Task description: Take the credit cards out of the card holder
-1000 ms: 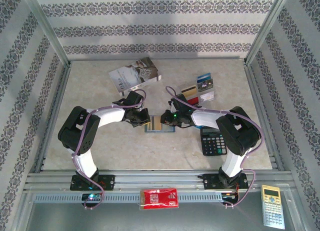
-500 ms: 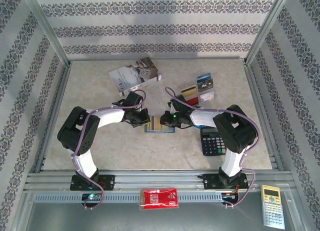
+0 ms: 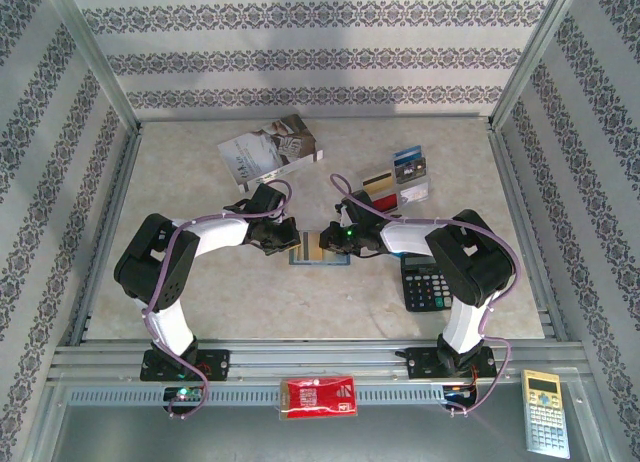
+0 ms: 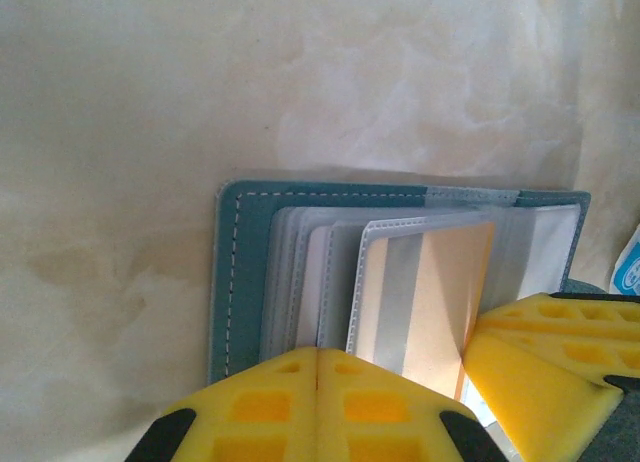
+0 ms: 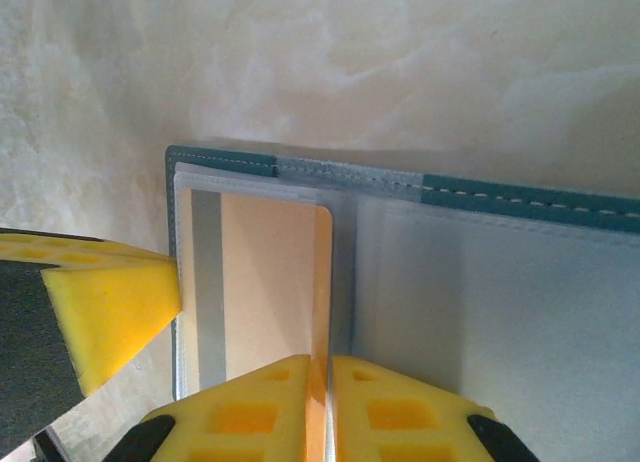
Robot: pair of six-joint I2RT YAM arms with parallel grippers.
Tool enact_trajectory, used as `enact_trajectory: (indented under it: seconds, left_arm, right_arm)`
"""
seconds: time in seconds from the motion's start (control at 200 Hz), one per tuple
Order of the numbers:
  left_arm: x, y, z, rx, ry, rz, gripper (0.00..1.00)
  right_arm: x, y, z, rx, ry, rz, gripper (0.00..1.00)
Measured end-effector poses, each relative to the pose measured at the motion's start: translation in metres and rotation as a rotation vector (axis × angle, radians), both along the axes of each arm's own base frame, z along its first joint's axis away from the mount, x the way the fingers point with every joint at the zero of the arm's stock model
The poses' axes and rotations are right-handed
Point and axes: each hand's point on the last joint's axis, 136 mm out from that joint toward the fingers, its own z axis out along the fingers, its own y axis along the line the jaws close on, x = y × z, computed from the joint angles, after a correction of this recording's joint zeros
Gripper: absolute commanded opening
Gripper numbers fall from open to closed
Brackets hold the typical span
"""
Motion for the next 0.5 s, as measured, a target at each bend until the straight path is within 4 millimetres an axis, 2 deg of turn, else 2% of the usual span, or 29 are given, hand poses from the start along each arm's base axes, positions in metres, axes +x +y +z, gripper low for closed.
enact_trajectory:
  seconds: [0.16, 0.5]
  left_arm:
    - [0.0, 0.0, 0.0001, 0.0, 0.0, 0.0, 0.03]
    - [0.0, 0.0, 0.0002, 0.0, -0.001, 0.0, 0.03]
  right_arm:
    - [0.0003, 0.0018, 0.0003, 0.01, -0.001, 0.004, 0.14]
    - [-0.0005, 0.0014, -0.0009, 0.016, 0.001, 0.001, 0.05]
